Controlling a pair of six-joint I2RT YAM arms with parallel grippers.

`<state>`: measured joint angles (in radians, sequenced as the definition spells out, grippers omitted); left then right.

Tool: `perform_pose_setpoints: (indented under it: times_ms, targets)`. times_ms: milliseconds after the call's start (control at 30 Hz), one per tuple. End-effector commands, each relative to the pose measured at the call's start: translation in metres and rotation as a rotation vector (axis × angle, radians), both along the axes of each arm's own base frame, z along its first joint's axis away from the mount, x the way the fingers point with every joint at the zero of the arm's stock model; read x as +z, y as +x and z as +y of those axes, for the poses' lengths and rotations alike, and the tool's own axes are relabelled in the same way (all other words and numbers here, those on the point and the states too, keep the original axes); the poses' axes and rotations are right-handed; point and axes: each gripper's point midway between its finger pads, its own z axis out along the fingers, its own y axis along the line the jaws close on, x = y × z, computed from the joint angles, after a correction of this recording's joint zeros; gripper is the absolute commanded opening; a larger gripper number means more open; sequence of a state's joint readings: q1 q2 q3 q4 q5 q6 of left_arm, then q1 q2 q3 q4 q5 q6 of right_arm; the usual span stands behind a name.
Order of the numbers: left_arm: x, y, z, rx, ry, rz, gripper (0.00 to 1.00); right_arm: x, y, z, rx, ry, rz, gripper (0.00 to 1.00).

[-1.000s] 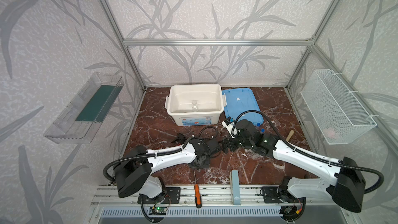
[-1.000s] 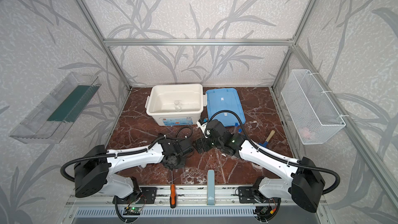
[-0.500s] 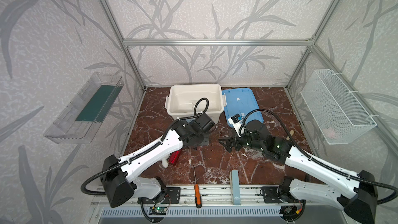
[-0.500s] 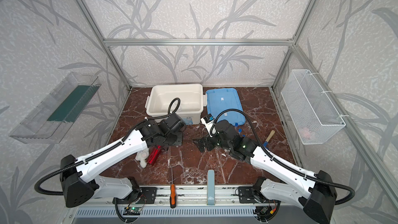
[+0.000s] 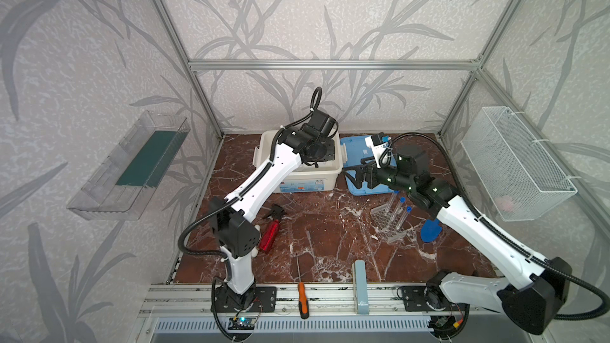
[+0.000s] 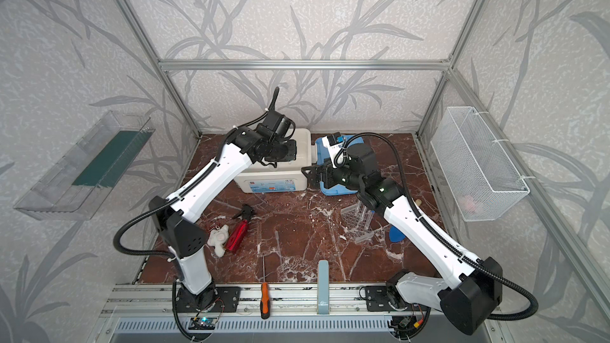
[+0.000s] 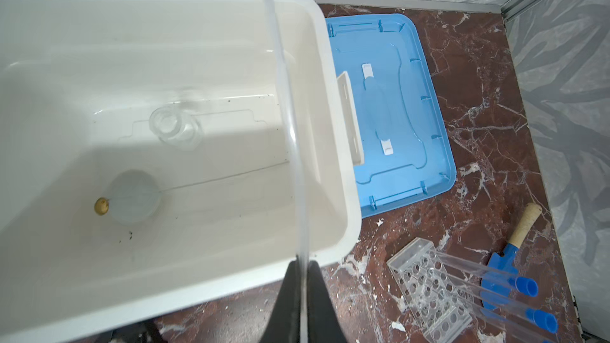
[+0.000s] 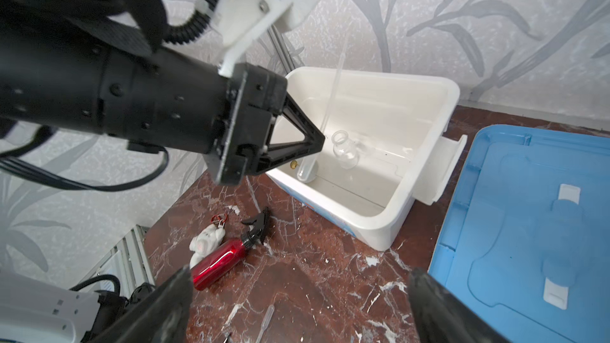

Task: Organize the chemistry lab equipment
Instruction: 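Lift the pipette over the bin with the left gripper while the right moves over, then lower the pipette into the bin and open the left gripper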

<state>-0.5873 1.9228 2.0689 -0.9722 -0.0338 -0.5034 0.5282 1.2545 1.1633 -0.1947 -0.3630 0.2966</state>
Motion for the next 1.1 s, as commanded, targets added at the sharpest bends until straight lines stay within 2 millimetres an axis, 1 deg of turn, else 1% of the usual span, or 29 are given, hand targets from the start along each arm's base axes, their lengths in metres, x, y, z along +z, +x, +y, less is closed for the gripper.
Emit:
perform_pose_setpoints:
  times_ms: [0,67,100,167,300,433,500,600,700,867,967,1067]
  targets:
    - [-0.022,0.019,-0.004,-0.028,0.014,0.059,0.08,0.003,0.008,0.002,0.039,0.024,0.029,0.99]
    - [-0.036,0.034,-0.004,-0.002,0.015,0.078,0.08,0.001,0.018,-0.002,0.017,-0.008,0.035,0.99]
    - [-0.045,0.043,-0.001,0.019,0.029,0.085,0.08,-0.002,0.022,-0.003,0.008,-0.025,0.039,0.99]
    - [-0.062,0.054,0.001,0.038,0.047,0.106,0.08,-0.006,0.028,-0.002,0.01,-0.037,0.048,0.99]
    - [-0.096,0.068,-0.008,-0.004,-0.003,0.168,0.07,-0.015,0.036,0.008,0.065,-0.057,0.054,1.0]
    - [-0.117,0.072,-0.011,-0.006,-0.031,0.214,0.06,-0.026,0.038,0.02,0.151,-0.084,0.059,0.99]
    - [-0.127,0.074,-0.012,-0.009,-0.049,0.234,0.06,-0.034,0.043,0.022,0.15,-0.104,0.077,1.0]
    - [-0.142,0.078,-0.011,0.003,-0.04,0.241,0.06,-0.041,0.047,0.024,0.16,-0.123,0.091,1.0]
    - [-0.16,0.079,-0.01,0.014,-0.031,0.274,0.06,-0.043,0.051,0.024,0.158,-0.14,0.097,0.99]
    - [-0.176,0.08,-0.016,0.007,-0.044,0.294,0.06,-0.047,0.056,0.02,0.14,-0.188,0.097,0.99]
    - [-0.181,0.08,-0.015,0.009,-0.022,0.289,0.06,-0.05,0.059,0.02,0.137,-0.204,0.106,0.99]
    - [-0.194,0.078,-0.016,0.008,-0.029,0.312,0.08,-0.052,0.061,0.021,0.136,-0.204,0.113,0.98]
